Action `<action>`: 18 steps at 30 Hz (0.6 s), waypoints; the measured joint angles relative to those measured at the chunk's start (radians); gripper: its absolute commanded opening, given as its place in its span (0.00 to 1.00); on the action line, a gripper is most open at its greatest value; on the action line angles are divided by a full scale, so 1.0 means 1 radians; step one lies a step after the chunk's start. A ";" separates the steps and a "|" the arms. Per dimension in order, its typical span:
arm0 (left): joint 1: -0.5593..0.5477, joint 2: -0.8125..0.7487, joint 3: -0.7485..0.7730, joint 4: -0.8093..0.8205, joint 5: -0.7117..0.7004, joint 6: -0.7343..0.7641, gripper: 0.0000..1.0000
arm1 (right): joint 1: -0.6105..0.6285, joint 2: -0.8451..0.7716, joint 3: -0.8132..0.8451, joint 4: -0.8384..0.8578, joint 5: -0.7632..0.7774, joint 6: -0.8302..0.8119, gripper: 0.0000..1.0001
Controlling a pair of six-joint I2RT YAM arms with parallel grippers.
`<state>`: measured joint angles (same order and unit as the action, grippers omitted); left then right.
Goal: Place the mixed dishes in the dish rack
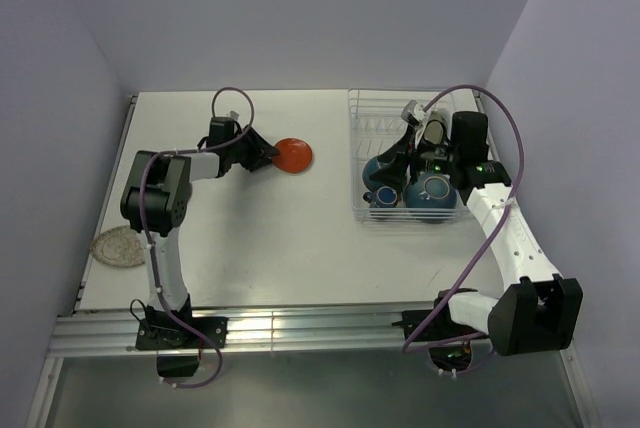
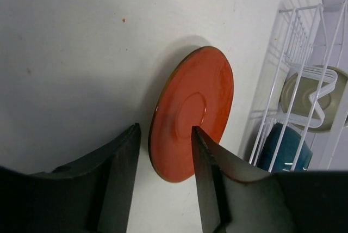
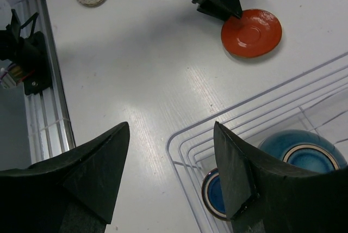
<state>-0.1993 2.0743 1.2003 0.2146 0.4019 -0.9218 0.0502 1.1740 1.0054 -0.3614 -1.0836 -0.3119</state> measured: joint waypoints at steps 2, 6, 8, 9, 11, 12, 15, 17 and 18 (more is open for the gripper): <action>-0.008 0.021 0.021 0.010 -0.001 -0.014 0.44 | -0.004 0.000 0.000 0.000 -0.007 0.000 0.70; -0.014 0.038 0.030 0.021 -0.002 -0.030 0.36 | -0.015 -0.001 0.000 0.001 -0.016 0.000 0.70; -0.014 0.045 0.030 0.024 -0.002 -0.036 0.22 | -0.020 -0.001 -0.001 0.001 -0.020 0.000 0.70; -0.013 0.050 0.030 0.028 -0.002 -0.037 0.14 | -0.023 -0.002 -0.002 0.001 -0.022 0.000 0.70; -0.012 0.062 0.029 0.043 0.014 -0.047 0.00 | -0.025 -0.002 -0.005 0.002 -0.025 0.000 0.70; -0.012 0.065 0.027 0.061 0.026 -0.052 0.00 | -0.025 -0.002 -0.007 0.001 -0.025 0.000 0.70; -0.011 0.066 0.016 0.117 0.058 -0.064 0.00 | -0.028 -0.002 -0.013 0.001 -0.028 0.000 0.69; -0.010 0.066 0.003 0.133 0.074 -0.068 0.00 | -0.031 -0.002 -0.013 0.001 -0.028 0.000 0.69; -0.010 0.066 -0.004 0.140 0.082 -0.068 0.00 | -0.033 -0.002 -0.013 0.001 -0.028 0.000 0.69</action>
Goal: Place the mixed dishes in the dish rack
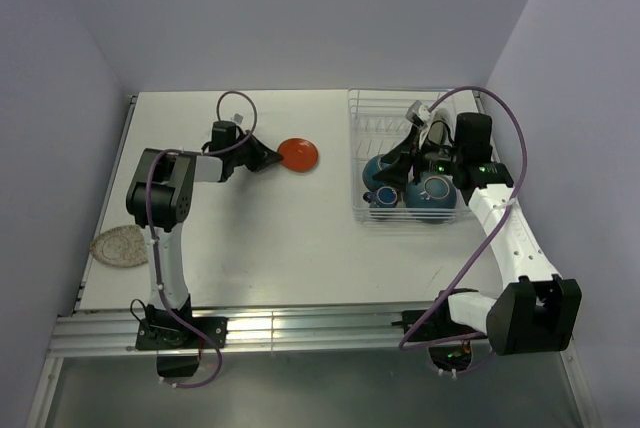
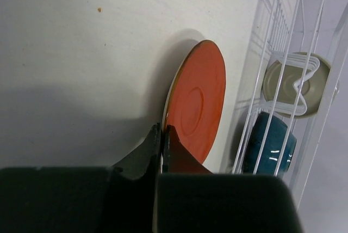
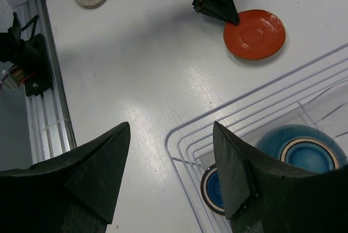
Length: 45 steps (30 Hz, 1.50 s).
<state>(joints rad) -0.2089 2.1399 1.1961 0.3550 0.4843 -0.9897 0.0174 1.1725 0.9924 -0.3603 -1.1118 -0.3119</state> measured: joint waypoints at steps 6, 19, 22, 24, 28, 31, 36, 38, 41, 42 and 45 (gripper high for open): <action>0.015 -0.048 -0.074 0.023 0.055 0.004 0.00 | -0.003 0.001 -0.005 0.001 0.000 0.000 0.69; 0.023 -0.404 -0.266 0.075 0.177 -0.011 0.00 | 0.016 0.046 -0.089 0.198 0.080 0.284 0.70; 0.006 -0.475 -0.287 0.082 0.195 -0.021 0.00 | 0.054 0.060 -0.114 0.307 0.149 0.434 0.72; -0.009 -0.515 -0.297 0.082 0.203 -0.022 0.00 | 0.089 0.074 -0.123 0.357 0.201 0.521 0.75; -0.054 -0.581 -0.314 0.082 0.207 -0.027 0.00 | 0.177 0.103 -0.123 0.426 0.299 0.654 0.76; -0.088 -0.605 -0.319 0.082 0.208 -0.030 0.00 | 0.221 0.131 -0.123 0.468 0.325 0.724 0.76; -0.135 -0.619 -0.322 0.082 0.208 -0.047 0.00 | 0.235 0.219 -0.107 0.502 0.337 0.810 0.73; -0.151 -0.619 -0.322 0.080 0.204 -0.048 0.00 | 0.236 0.248 -0.107 0.509 0.330 0.845 0.70; -0.166 -0.619 -0.322 0.074 0.197 -0.048 0.00 | 0.236 0.272 -0.107 0.534 0.311 0.882 0.59; -0.169 -0.619 -0.322 0.073 0.193 -0.047 0.00 | 0.236 0.277 -0.107 0.542 0.301 0.896 0.55; -0.175 -0.619 -0.322 0.070 0.184 -0.048 0.00 | 0.236 0.281 -0.107 0.572 0.277 0.925 0.41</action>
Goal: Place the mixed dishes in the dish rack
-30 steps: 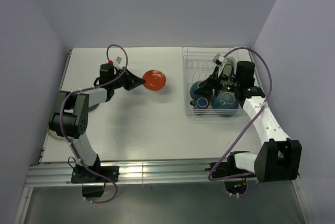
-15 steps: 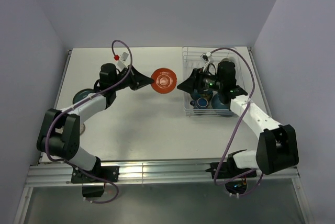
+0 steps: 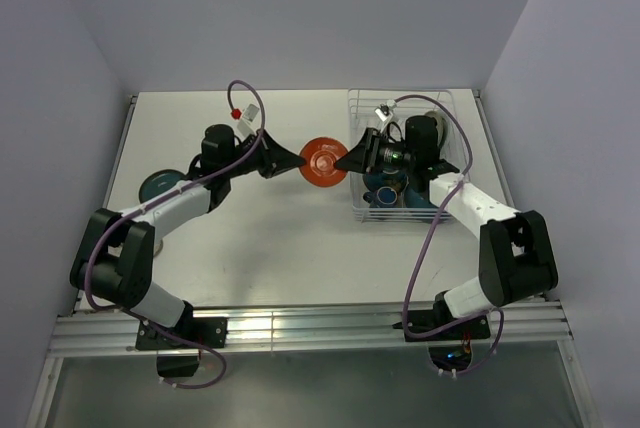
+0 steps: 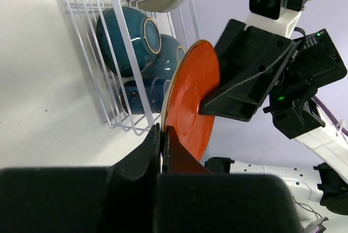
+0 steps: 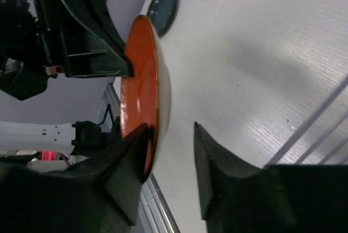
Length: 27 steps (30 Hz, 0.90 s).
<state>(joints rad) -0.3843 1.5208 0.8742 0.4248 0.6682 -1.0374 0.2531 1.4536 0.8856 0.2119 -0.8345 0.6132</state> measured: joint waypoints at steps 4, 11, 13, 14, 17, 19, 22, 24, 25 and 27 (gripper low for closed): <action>-0.013 0.000 0.000 -0.003 -0.010 0.001 0.00 | 0.001 0.003 0.000 0.048 -0.038 0.032 0.18; -0.021 0.000 0.000 0.005 -0.007 0.000 0.31 | -0.012 0.019 0.000 0.065 -0.048 0.069 0.00; -0.024 0.000 0.002 0.005 0.002 -0.004 0.46 | -0.012 0.019 0.000 0.069 -0.072 0.056 0.00; -0.029 0.000 0.005 0.004 0.007 0.000 0.50 | -0.014 0.019 0.000 0.069 -0.084 0.048 0.00; -0.035 -0.002 0.033 -0.036 0.007 0.027 0.60 | -0.029 0.019 0.001 0.053 -0.116 0.013 0.00; -0.035 -0.008 0.068 -0.103 -0.006 0.074 0.63 | -0.055 0.018 0.006 0.036 -0.129 -0.010 0.00; -0.034 -0.044 0.130 -0.245 -0.071 0.185 0.66 | -0.111 0.013 0.032 -0.022 -0.132 -0.060 0.00; -0.033 -0.089 0.155 -0.327 -0.127 0.259 0.70 | -0.147 -0.003 0.055 -0.084 -0.108 -0.119 0.00; -0.031 -0.124 0.163 -0.368 -0.167 0.305 0.70 | -0.161 -0.015 0.066 -0.115 -0.089 -0.148 0.00; -0.030 -0.194 0.166 -0.440 -0.243 0.381 0.74 | -0.190 -0.057 0.087 -0.183 -0.011 -0.222 0.00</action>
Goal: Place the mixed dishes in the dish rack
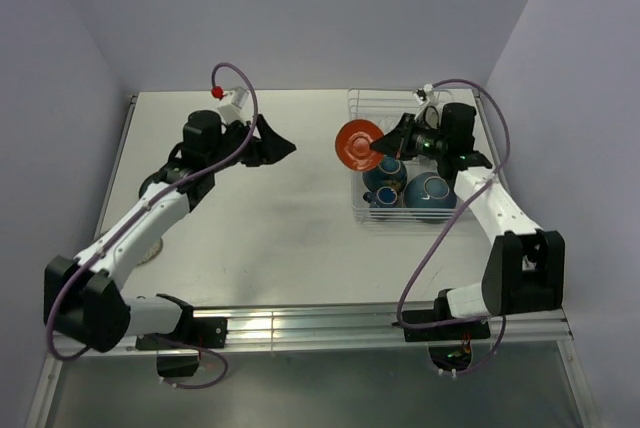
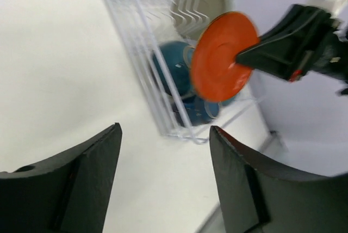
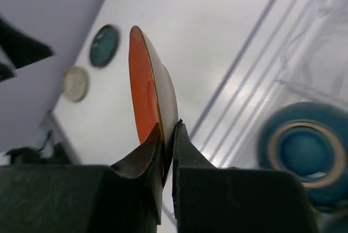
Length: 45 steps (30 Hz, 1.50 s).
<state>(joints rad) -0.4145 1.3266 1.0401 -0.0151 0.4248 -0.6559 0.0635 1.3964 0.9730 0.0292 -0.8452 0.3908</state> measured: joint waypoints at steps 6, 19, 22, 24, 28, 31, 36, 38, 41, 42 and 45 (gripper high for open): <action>0.001 -0.194 -0.040 -0.115 -0.205 0.191 0.78 | -0.016 -0.102 0.053 -0.095 0.338 -0.176 0.00; 0.001 -0.358 -0.160 -0.246 -0.462 0.325 0.87 | -0.018 0.035 0.182 -0.079 0.970 -0.393 0.00; 0.001 -0.382 -0.161 -0.245 -0.484 0.331 0.87 | -0.018 0.082 0.201 -0.077 1.020 -0.418 0.00; 0.001 -0.389 -0.166 -0.245 -0.493 0.335 0.87 | -0.018 0.114 0.214 -0.075 1.046 -0.433 0.00; 0.001 -0.394 -0.177 -0.252 -0.503 0.341 0.87 | -0.018 0.166 0.226 -0.071 1.082 -0.460 0.00; 0.001 -0.394 -0.182 -0.254 -0.505 0.343 0.87 | -0.018 0.200 0.243 -0.070 1.098 -0.473 0.00; 0.001 -0.394 -0.183 -0.256 -0.509 0.348 0.87 | -0.018 0.259 0.268 -0.059 1.099 -0.488 0.00; 0.001 -0.394 -0.183 -0.256 -0.509 0.348 0.87 | -0.018 0.281 0.270 -0.058 1.095 -0.491 0.00; 0.001 -0.394 -0.183 -0.256 -0.509 0.348 0.87 | -0.018 0.323 0.279 -0.060 1.087 -0.493 0.00; 0.001 -0.394 -0.183 -0.256 -0.509 0.348 0.87 | -0.018 0.339 0.285 -0.063 1.086 -0.493 0.00; 0.001 -0.394 -0.183 -0.256 -0.509 0.348 0.87 | -0.017 0.383 0.303 -0.065 1.066 -0.491 0.00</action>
<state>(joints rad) -0.4133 0.9321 0.8570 -0.2714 -0.0845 -0.3080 0.0467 1.7798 1.2762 -0.0357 0.2211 -0.1005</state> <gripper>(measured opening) 0.869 0.116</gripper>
